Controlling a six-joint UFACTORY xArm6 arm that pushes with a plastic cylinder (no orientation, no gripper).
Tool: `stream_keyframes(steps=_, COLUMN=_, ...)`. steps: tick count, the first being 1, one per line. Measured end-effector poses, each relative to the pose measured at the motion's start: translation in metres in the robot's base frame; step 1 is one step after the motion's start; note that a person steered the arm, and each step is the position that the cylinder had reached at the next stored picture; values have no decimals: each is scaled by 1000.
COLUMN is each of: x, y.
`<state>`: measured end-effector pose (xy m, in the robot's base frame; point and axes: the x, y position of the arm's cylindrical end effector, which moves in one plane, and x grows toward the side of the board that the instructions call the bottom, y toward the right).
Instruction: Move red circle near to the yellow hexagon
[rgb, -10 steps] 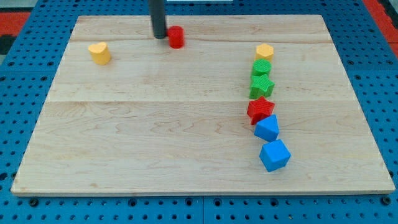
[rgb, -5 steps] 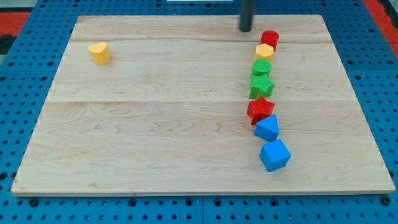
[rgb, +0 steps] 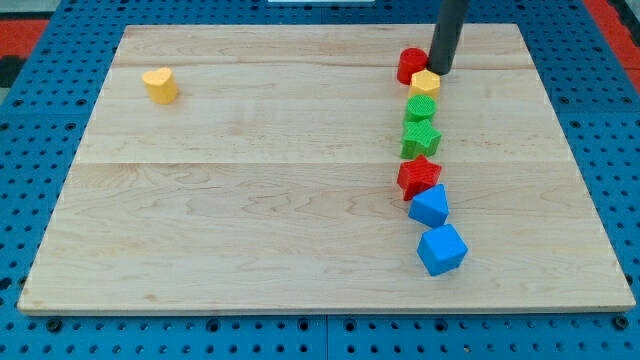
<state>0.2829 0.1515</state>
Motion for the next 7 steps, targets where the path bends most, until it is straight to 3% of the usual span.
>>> stream_keyframes(steps=1, x=-35, y=9)
stream_keyframes(steps=2, x=-68, y=-76)
stream_keyframes(steps=3, x=-34, y=-121)
stream_keyframes(steps=4, x=-4, y=-73)
stream_keyframes(steps=7, x=-11, y=-58)
